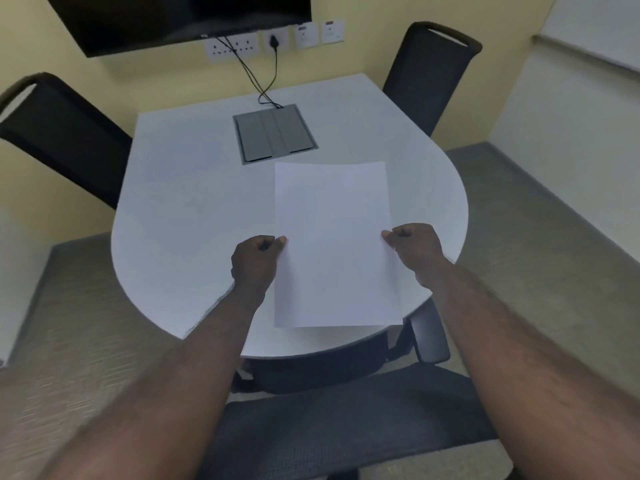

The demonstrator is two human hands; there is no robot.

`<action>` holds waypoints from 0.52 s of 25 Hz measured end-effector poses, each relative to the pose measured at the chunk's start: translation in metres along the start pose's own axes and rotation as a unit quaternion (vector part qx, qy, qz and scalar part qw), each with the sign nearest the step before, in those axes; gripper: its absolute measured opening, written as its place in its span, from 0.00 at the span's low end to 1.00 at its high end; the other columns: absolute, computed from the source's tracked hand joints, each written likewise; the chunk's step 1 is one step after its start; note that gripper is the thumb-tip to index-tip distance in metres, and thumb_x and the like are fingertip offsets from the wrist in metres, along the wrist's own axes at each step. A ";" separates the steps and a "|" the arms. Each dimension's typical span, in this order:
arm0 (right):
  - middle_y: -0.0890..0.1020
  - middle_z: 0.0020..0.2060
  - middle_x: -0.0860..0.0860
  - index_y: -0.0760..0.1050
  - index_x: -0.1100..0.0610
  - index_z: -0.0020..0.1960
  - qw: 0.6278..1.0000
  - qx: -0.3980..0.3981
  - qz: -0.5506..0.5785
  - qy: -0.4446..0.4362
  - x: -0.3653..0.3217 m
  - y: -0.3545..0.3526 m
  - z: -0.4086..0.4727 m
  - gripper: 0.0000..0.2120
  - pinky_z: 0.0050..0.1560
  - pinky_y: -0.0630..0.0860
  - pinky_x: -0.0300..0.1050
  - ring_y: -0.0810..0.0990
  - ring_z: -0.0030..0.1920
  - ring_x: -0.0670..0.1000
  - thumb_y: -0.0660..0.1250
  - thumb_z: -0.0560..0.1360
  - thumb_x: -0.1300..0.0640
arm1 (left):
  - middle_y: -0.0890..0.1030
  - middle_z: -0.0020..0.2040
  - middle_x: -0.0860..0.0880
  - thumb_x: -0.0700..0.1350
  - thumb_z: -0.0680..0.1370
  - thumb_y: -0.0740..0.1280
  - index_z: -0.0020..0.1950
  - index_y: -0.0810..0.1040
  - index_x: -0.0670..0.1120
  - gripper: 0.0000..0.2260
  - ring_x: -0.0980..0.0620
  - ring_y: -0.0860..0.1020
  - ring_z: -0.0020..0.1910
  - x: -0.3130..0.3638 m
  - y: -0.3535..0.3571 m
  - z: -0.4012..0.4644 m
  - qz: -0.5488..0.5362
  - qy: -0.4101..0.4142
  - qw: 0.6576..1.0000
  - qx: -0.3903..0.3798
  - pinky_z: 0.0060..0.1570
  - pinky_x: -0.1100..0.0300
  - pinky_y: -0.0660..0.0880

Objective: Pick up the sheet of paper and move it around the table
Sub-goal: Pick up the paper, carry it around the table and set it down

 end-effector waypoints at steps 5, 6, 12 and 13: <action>0.66 0.33 0.53 0.67 0.56 0.33 0.999 -0.027 -0.026 0.004 0.015 0.028 0.027 0.16 0.42 0.62 0.43 0.64 0.35 0.51 0.71 0.74 0.55 | 0.82 0.38 0.51 0.56 0.72 0.71 0.39 0.81 0.46 0.13 0.48 0.77 0.40 -0.028 0.003 0.022 0.015 -0.027 0.999 0.021 0.56 0.42 0.75; 0.67 0.33 0.53 0.68 0.56 0.34 0.999 -0.031 -0.031 0.007 0.018 0.035 0.034 0.15 0.41 0.62 0.43 0.64 0.35 0.51 0.71 0.74 0.55 | 0.81 0.38 0.51 0.55 0.72 0.71 0.39 0.81 0.46 0.13 0.48 0.76 0.39 -0.035 0.004 0.028 0.018 -0.033 0.999 0.025 0.56 0.42 0.75; 0.64 0.28 0.49 0.64 0.55 0.29 0.997 -0.059 -0.052 0.022 0.045 0.080 0.074 0.20 0.34 0.59 0.42 0.62 0.31 0.50 0.70 0.74 0.55 | 0.80 0.37 0.52 0.55 0.73 0.71 0.40 0.82 0.47 0.12 0.48 0.76 0.41 -0.084 0.010 0.063 0.049 -0.070 0.996 0.038 0.58 0.42 0.74; 0.64 0.27 0.48 0.63 0.54 0.28 0.996 -0.062 -0.057 0.027 0.049 0.088 0.080 0.21 0.33 0.59 0.42 0.62 0.30 0.50 0.70 0.74 0.55 | 0.80 0.37 0.52 0.55 0.73 0.71 0.40 0.82 0.47 0.12 0.48 0.76 0.41 -0.091 0.011 0.068 0.054 -0.076 0.995 0.041 0.58 0.42 0.74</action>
Point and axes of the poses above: each hand's wrist, its own z-axis towards the middle knuckle, its own y-axis out of the palm, x = y × z, the point moved 2 cm from there along z, towards the middle knuckle
